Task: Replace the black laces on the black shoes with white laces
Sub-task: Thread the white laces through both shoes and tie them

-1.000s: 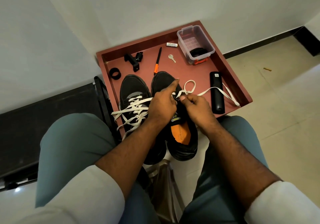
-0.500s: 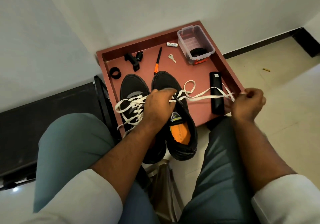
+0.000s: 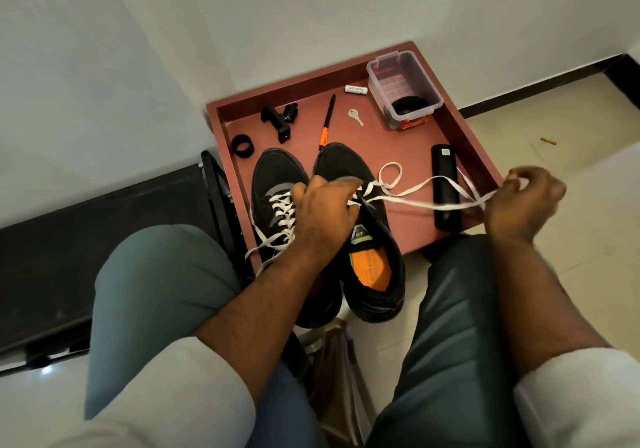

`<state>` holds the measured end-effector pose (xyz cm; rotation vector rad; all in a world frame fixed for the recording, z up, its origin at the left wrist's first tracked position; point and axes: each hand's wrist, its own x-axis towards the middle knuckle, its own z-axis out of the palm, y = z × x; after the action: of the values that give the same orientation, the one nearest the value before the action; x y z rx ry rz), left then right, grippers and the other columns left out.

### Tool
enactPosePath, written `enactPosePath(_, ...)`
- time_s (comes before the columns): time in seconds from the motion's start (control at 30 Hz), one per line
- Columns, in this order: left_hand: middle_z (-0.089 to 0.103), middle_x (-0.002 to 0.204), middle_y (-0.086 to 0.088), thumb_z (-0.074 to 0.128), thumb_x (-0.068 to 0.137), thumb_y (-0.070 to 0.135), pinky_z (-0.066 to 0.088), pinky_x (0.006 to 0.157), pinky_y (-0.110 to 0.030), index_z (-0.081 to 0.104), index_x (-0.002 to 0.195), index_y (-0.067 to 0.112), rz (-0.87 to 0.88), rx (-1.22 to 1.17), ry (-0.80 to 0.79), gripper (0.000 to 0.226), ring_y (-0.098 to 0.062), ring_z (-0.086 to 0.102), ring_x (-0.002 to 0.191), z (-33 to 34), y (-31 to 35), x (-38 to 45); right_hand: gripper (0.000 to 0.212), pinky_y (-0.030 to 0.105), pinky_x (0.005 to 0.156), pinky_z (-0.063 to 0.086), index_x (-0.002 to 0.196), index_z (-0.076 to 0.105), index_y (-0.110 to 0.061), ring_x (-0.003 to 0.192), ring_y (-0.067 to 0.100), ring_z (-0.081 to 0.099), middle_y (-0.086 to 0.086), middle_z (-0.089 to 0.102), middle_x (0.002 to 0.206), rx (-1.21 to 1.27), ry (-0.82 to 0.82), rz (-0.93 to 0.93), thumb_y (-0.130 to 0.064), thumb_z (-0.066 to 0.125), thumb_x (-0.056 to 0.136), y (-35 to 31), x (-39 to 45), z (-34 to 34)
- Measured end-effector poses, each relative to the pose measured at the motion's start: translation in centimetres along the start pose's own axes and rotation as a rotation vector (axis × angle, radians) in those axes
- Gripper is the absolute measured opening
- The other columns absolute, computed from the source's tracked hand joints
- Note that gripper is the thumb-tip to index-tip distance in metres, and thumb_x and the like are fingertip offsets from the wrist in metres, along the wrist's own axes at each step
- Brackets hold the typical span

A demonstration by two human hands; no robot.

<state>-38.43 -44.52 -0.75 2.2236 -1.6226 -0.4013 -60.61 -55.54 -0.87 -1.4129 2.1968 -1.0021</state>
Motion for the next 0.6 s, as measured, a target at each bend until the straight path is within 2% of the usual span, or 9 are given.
enactPosePath(0.07,0.064,0.123,0.013,0.064,0.089,0.028,0.023,0.09,-0.037,0.055,0.132,0.033,-0.005,0.001,-0.011,0.044,-0.016,0.047,0.113,0.0,0.4,0.0,0.027,0.017,0.089,0.042,0.12,0.059,-0.009,0.114,0.021,0.051,0.011,0.05,0.129,0.027,-0.199,-0.3,-0.009,0.057,0.093,-0.7,-2.2,0.4)
enactPosePath(0.13,0.063,0.126,0.013,0.064,0.089,0.028,0.022,0.094,-0.038,0.055,0.132,0.034,0.003,0.008,-0.021,0.045,-0.016,0.045,0.117,0.1,0.6,0.1,0.032,0.015,0.084,0.043,0.125,0.059,-0.011,0.106,0.014,0.053,0.006,0.054,0.126,0.041,-0.596,-0.597,-0.01,0.057,0.093,-1.8,-5.6,1.8)
enactPosePath(0.17,0.062,0.127,0.013,0.063,0.089,0.027,0.021,0.096,-0.039,0.055,0.132,0.034,0.009,0.014,-0.024,0.045,-0.016,0.045,0.118,0.1,0.7,0.2,0.031,0.019,0.083,0.044,0.123,0.061,-0.011,0.102,0.016,0.056,0.005,0.058,0.122,0.009,-0.737,-0.709,-0.01,0.056,0.093,-2.0,-7.0,2.6)
enactPosePath(0.2,0.061,0.128,0.012,0.062,0.089,0.027,0.02,0.097,-0.039,0.055,0.132,0.035,0.013,0.022,-0.03,0.044,-0.017,0.044,0.12,0.0,0.7,0.2,0.028,0.024,0.083,0.045,0.118,0.065,-0.011,0.1,0.019,0.058,0.007,0.063,0.115,-0.027,-0.787,-0.78,-0.008,0.057,0.092,-2.2,-7.9,3.4)
enactPosePath(0.3,0.058,0.131,0.011,0.061,0.089,0.028,0.016,0.105,-0.044,0.05,0.137,0.037,-0.014,0.038,-0.06,0.049,-0.017,0.04,0.125,-0.1,0.4,0.1,0.021,0.033,0.083,0.045,0.107,0.07,-0.008,0.096,0.027,0.059,0.011,0.066,0.1,-0.098,-0.68,-0.763,-0.005,0.059,0.089,-2.2,-7.7,4.0)
enactPosePath(0.37,0.056,0.13,0.01,0.06,0.089,0.026,0.012,0.11,-0.048,0.044,0.141,0.037,-0.035,0.045,-0.074,0.055,-0.018,0.039,0.127,-0.3,0.1,0.0,0.025,0.032,0.083,0.044,0.112,0.067,-0.006,0.099,0.028,0.058,0.014,0.064,0.106,-0.125,-0.505,-0.568,-0.002,0.055,0.091,-1.1,-5.2,2.7)
enactPosePath(0.43,0.054,0.13,0.009,0.058,0.089,0.026,0.011,0.111,-0.05,0.041,0.143,0.037,-0.058,0.068,-0.075,0.058,-0.018,0.039,0.128,-0.6,-0.1,0.1,0.024,0.037,0.087,0.046,0.112,0.066,-0.005,0.103,0.035,0.057,0.018,0.062,0.111,-0.196,-0.267,-0.297,-0.004,0.051,0.093,0.7,-1.6,1.2)
enactPosePath(0.47,0.053,0.131,0.008,0.057,0.089,0.027,0.011,0.111,-0.051,0.041,0.143,0.038,-0.069,0.074,-0.076,0.058,-0.019,0.04,0.128,-0.6,-0.1,0.1,0.023,0.04,0.087,0.048,0.11,0.067,-0.005,0.103,0.039,0.056,0.02,0.062,0.111,-0.28,-0.218,-0.231,-0.007,0.052,0.093,1.6,-0.2,0.8)
enactPosePath(0.6,0.053,0.133,0.008,0.055,0.09,0.028,0.01,0.112,-0.052,0.042,0.142,0.036,-0.094,0.07,-0.076,0.055,-0.019,0.042,0.128,-0.5,-0.1,0.2,0.024,0.044,0.089,0.046,0.111,0.066,-0.006,0.107,0.042,0.051,0.022,0.058,0.115,-0.503,-0.338,-0.309,-0.014,0.055,0.092,2.1,-0.3,1.2)
